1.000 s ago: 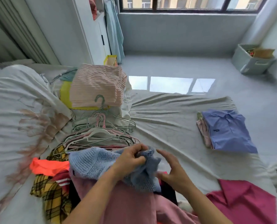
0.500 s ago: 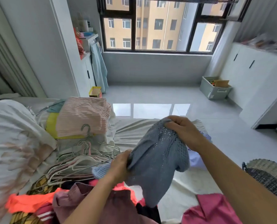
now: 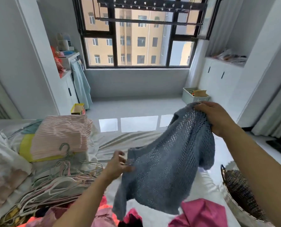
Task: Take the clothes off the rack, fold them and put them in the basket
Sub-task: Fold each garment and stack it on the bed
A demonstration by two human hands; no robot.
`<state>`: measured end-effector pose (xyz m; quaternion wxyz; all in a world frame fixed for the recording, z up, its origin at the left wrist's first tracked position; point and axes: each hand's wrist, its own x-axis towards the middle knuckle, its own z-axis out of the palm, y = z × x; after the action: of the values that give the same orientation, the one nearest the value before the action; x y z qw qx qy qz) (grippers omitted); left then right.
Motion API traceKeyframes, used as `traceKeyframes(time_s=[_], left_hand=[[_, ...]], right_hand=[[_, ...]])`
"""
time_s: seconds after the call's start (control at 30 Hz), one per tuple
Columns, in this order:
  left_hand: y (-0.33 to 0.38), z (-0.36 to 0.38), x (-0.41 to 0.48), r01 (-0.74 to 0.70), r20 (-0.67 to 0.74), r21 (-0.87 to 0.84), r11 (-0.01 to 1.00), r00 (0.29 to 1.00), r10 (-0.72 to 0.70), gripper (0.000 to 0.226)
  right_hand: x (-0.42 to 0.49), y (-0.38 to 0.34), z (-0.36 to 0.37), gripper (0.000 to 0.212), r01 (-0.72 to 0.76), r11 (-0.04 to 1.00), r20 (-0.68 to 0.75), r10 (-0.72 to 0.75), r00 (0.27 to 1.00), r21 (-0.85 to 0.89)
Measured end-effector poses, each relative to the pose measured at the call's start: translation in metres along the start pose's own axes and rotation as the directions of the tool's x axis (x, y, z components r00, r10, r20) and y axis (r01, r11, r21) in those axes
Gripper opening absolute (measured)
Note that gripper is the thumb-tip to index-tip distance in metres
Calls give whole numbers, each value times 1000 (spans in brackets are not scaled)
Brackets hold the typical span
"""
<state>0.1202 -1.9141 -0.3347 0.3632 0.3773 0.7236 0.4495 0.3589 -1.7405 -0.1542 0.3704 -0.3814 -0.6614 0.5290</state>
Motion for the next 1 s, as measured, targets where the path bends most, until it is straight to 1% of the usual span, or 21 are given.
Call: traceKeyframes(time_s=[0.03,0.07,0.1,0.2,0.23,0.27,0.3,0.33,0.37,0.4,0.43,0.47,0.5,0.53,0.57,0.6,0.63,0.73,0.8,0.9,1.0], left_hand=[[-4,21,-3,20,19,118,993,1000,-22,25],[-7,39,-2,14,10,178,984,1000,-16,14],[-8,51,1,18,-34,168,986,999,-13,9],[13,58,16,62,-181,-46,997,981,-69,7],[24,57,20,55,-205,-86,995,976,-72,6],[36,56,24,48,-227,-73,996,972,-64,5],[48,56,28,31,-246,-27,999,969,-37,4],[59,56,31,1,-244,23,1000,970,5,6],[71,56,33,-35,-203,62,997,978,47,9],[80,56,34,-71,-122,102,992,989,83,14],[87,58,33,-110,-15,186,976,993,115,21],[93,59,33,-159,85,324,932,987,139,26],[96,62,33,-212,142,475,854,976,164,27],[100,64,35,-245,144,591,769,970,198,28],[104,65,36,-254,110,653,714,964,242,28],[108,65,37,-248,59,675,695,957,284,26],[111,63,39,-229,-2,667,709,951,309,21],[111,58,42,-152,-179,588,794,934,311,15],[103,67,45,-84,-252,509,857,937,241,18],[88,89,58,9,-324,321,947,941,101,28],[77,99,82,57,-362,250,967,931,39,20]], right_hand=[[-1,1,-8,15,1,1000,8,-1,1000,-7],[-3,1,-16,15,0,1000,19,0,1000,-28],[-3,3,-26,15,-2,999,19,3,1000,-50],[-1,16,-63,14,-34,992,-21,31,999,-121],[1,22,-77,11,-53,985,-21,51,999,-161],[3,28,-91,5,-75,976,-3,76,997,-206],[5,36,-105,3,-95,963,15,103,995,-252],[6,44,-117,9,-120,948,25,134,991,-296],[8,50,-129,15,-144,934,29,162,986,-326],[8,56,-138,23,-170,927,25,189,982,-335],[9,61,-147,36,-193,925,22,212,977,-326],[12,68,-156,51,-213,929,28,232,972,-303],[17,76,-166,60,-220,933,44,242,969,-285],[21,83,-174,57,-211,937,67,239,969,-279],[24,87,-181,46,-195,939,98,231,968,-283],[29,91,-187,33,-177,943,125,219,968,-282],[35,95,-193,26,-151,947,145,199,969,-285],[56,109,-209,20,-99,948,180,159,971,-302],[69,120,-211,17,-73,946,204,143,969,-317],[90,147,-209,20,-6,922,229,103,968,-387],[111,166,-205,20,33,903,220,68,973,-427]])
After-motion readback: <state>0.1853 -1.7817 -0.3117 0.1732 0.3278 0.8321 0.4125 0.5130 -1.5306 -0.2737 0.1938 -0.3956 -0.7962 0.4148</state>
